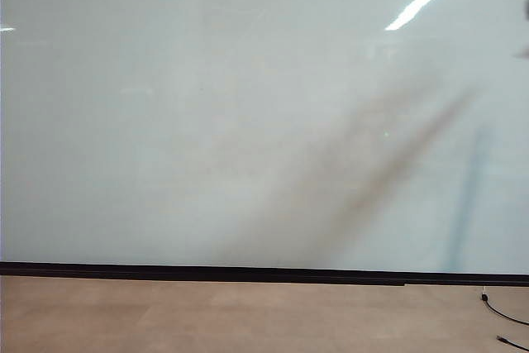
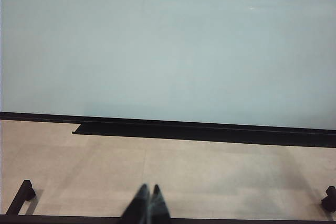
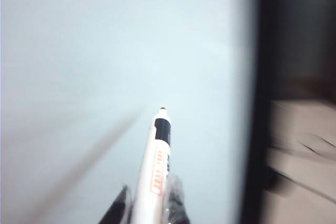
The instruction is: Pick up the pen on the shelf to the right of the whiteboard and write the letter Z.
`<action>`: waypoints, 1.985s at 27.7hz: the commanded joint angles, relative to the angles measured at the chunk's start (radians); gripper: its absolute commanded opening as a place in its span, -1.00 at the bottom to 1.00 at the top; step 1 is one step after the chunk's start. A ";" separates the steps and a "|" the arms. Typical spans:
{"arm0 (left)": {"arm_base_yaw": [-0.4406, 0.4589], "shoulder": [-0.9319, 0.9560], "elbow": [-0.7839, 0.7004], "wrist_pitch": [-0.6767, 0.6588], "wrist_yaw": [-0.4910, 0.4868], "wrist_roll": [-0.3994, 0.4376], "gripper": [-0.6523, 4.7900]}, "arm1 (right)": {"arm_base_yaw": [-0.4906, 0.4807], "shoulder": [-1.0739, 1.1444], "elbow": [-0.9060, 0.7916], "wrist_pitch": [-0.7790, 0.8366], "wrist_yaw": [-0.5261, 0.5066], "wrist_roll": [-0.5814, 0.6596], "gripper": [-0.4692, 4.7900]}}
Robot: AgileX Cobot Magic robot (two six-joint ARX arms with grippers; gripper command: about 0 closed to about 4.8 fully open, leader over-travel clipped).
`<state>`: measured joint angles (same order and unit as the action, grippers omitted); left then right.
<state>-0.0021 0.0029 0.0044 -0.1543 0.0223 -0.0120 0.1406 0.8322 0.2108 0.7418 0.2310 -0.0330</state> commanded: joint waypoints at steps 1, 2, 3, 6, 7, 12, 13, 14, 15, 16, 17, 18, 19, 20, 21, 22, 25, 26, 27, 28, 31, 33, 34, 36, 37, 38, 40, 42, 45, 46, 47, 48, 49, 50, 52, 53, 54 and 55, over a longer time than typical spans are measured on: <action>0.000 0.000 0.002 0.005 0.000 0.004 -0.78 | 0.131 -0.046 0.004 -0.003 -0.045 -0.048 -0.86; 0.000 0.000 0.002 0.005 0.000 0.004 -0.78 | 0.179 -0.049 0.005 0.002 -0.055 -0.050 -0.86; 0.000 0.000 0.002 0.005 0.001 0.004 -0.78 | 0.226 -0.047 0.005 0.018 -0.057 -0.050 -0.86; 0.000 0.000 0.002 0.005 0.000 0.004 -0.78 | 0.375 0.024 0.027 0.104 -0.050 -0.055 -0.86; 0.000 0.000 0.002 0.005 0.001 0.004 -0.78 | 0.393 0.048 0.043 0.105 -0.051 -0.055 -0.86; 0.000 0.000 0.002 0.005 0.000 0.004 -0.78 | 0.462 0.204 0.157 0.128 -0.062 -0.058 -0.86; 0.000 0.000 0.002 0.005 0.000 0.004 -0.78 | 0.469 0.235 0.178 0.141 -0.076 -0.060 -0.86; 0.000 0.000 0.002 0.005 0.000 0.004 -0.78 | 0.476 0.277 0.204 0.159 -0.094 -0.065 -0.86; 0.000 0.000 0.002 0.005 0.000 0.004 -0.78 | 0.481 0.310 0.226 0.174 -0.111 -0.066 -0.86; 0.000 0.000 0.002 0.005 0.001 0.004 -0.78 | 0.486 0.341 0.245 0.190 -0.119 -0.066 -0.86; 0.000 0.000 0.002 0.005 0.000 0.004 -0.78 | 0.496 0.380 0.268 0.210 -0.126 -0.066 -0.86; 0.000 0.000 0.002 0.005 0.000 0.004 -0.78 | 0.504 0.407 0.287 0.222 -0.128 -0.066 -0.86; 0.000 0.000 0.002 0.005 0.000 0.004 -0.78 | 0.515 0.440 0.311 0.236 -0.130 -0.066 -0.86; 0.000 0.000 0.002 0.005 0.000 0.004 -0.78 | 0.525 0.464 0.330 0.247 -0.130 -0.066 -0.86; 0.000 0.000 0.002 0.005 0.001 0.004 -0.78 | 0.536 0.488 0.349 0.259 -0.133 -0.066 -0.86; 0.000 0.000 0.002 0.005 0.000 0.004 -0.78 | 0.547 0.515 0.371 0.270 -0.134 -0.066 -0.86; 0.000 0.000 0.002 0.005 0.000 0.004 -0.78 | 0.588 0.603 0.470 0.273 -0.144 -0.066 -0.86; 0.000 0.000 0.002 0.005 0.000 0.004 -0.78 | 0.597 0.621 0.491 0.274 -0.144 -0.066 -0.86; 0.000 0.000 0.002 0.005 0.001 0.004 -0.78 | 0.600 0.633 0.507 0.273 -0.145 -0.066 -0.86; 0.000 0.000 0.002 0.005 0.000 0.004 -0.78 | 0.607 0.650 0.527 0.273 -0.148 -0.066 -0.86; 0.000 0.000 0.002 0.005 0.000 0.004 -0.78 | 0.618 0.703 0.600 0.265 -0.155 -0.066 -0.86; 0.000 0.000 0.002 0.005 0.000 0.004 -0.78 | 0.620 0.717 0.628 0.246 -0.155 -0.066 -0.86; 0.000 0.000 0.002 0.005 0.001 0.004 -0.78 | 0.620 0.721 0.638 0.240 -0.154 -0.066 -0.86; 0.000 0.000 0.002 0.005 0.000 0.004 -0.78 | 0.620 0.730 0.657 0.226 -0.154 -0.066 -0.86; 0.000 0.000 0.002 0.005 0.000 0.004 -0.78 | 0.620 0.734 0.666 0.222 -0.154 -0.066 -0.86; 0.000 0.000 0.002 0.005 0.000 0.004 -0.78 | 0.620 0.735 0.671 0.218 -0.153 -0.066 -0.86; 0.000 0.000 0.002 0.005 0.001 0.004 -0.78 | 0.620 0.739 0.680 0.202 -0.148 -0.066 -0.86; 0.000 0.000 0.002 0.005 0.000 0.004 -0.78 | 0.619 0.739 0.689 0.178 -0.139 -0.066 -0.86; 0.000 0.000 0.002 0.005 0.000 0.004 -0.78 | 0.619 0.739 0.698 0.165 -0.124 -0.066 -0.86; 0.000 0.000 0.002 0.005 0.000 0.004 -0.78 | 0.619 0.739 0.703 0.165 -0.119 -0.066 -0.86; 0.000 0.000 0.002 0.005 0.000 0.004 -0.78 | 0.619 0.739 0.703 0.166 -0.117 -0.066 -0.86; 0.000 0.000 0.002 0.005 0.000 0.004 -0.78 | 0.618 0.739 0.703 0.168 -0.115 -0.066 -0.86; 0.000 0.000 0.002 0.005 0.000 0.004 -0.78 | 0.616 0.739 0.703 0.167 -0.098 -0.066 -0.86; 0.000 0.000 0.002 0.005 0.000 0.004 -0.78 | 0.616 0.739 0.703 0.167 -0.090 -0.066 -0.86; 0.000 0.000 0.002 0.005 0.000 0.004 -0.78 | 0.616 0.739 0.703 0.167 -0.072 -0.066 -0.86; 0.000 0.000 0.002 0.005 0.000 0.004 -0.78 | 0.615 0.739 0.703 0.167 -0.068 -0.066 -0.86; 0.000 0.000 0.002 0.005 0.000 0.004 -0.78 | 0.614 0.739 0.703 0.168 -0.068 -0.066 -0.86; 0.000 0.000 0.002 0.005 0.000 0.004 -0.78 | 0.610 0.739 0.703 0.167 -0.068 -0.066 -0.86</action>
<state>-0.0021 0.0029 0.0044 -0.1547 0.0223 -0.0124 0.7540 1.5749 0.9085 0.8928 0.1574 -0.0978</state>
